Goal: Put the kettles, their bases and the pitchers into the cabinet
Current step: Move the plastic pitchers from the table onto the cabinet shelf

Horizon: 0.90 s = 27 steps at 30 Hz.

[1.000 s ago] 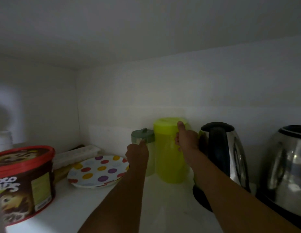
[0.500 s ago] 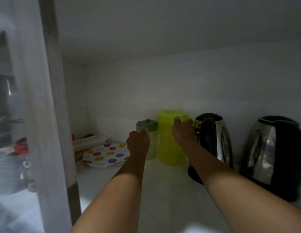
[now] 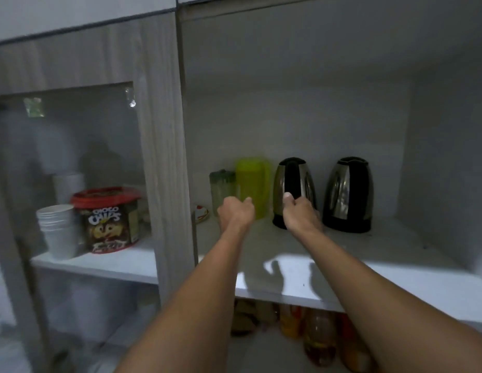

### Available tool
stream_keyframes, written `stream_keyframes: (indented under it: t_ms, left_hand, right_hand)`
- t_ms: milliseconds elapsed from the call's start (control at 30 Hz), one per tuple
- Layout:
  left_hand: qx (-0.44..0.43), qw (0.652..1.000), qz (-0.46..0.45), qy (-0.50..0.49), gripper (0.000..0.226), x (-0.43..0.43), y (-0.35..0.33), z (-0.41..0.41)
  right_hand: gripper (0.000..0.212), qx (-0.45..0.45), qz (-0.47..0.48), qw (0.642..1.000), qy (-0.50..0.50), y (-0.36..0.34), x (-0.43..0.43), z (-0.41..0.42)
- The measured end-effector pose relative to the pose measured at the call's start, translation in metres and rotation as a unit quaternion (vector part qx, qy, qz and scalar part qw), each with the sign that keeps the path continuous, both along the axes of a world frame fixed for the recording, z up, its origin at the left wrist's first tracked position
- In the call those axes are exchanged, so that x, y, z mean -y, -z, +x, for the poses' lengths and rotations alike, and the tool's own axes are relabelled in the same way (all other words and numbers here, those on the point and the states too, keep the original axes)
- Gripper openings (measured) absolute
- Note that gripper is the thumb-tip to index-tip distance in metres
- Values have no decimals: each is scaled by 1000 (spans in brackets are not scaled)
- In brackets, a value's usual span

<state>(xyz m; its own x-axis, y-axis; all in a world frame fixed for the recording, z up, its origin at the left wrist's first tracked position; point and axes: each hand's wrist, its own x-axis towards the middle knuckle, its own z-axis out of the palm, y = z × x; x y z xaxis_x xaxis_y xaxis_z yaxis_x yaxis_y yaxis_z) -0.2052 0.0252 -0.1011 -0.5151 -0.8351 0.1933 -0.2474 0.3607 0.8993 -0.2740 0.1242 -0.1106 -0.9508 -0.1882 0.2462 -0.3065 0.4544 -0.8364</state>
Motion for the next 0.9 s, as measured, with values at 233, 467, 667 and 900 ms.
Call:
stream_keyframes:
  t_ms: [233, 467, 667, 900]
  left_hand:
    - [-10, 998, -34, -47, 37, -28, -11, 104]
    - [-7, 981, -44, -189, 40, -25, -4, 236]
    - [52, 948, -11, -314, 38, -37, 46, 389]
    - [60, 891, 18, -450, 33, -57, 57, 577]
  right_hand:
    - [57, -11, 18, 998, -57, -9, -25, 94]
    - [59, -14, 28, 979, -204, 4, 1, 198]
    - [62, 26, 55, 939, -339, 47, 20, 322]
    - [62, 9, 67, 883, -465, 52, 35, 492]
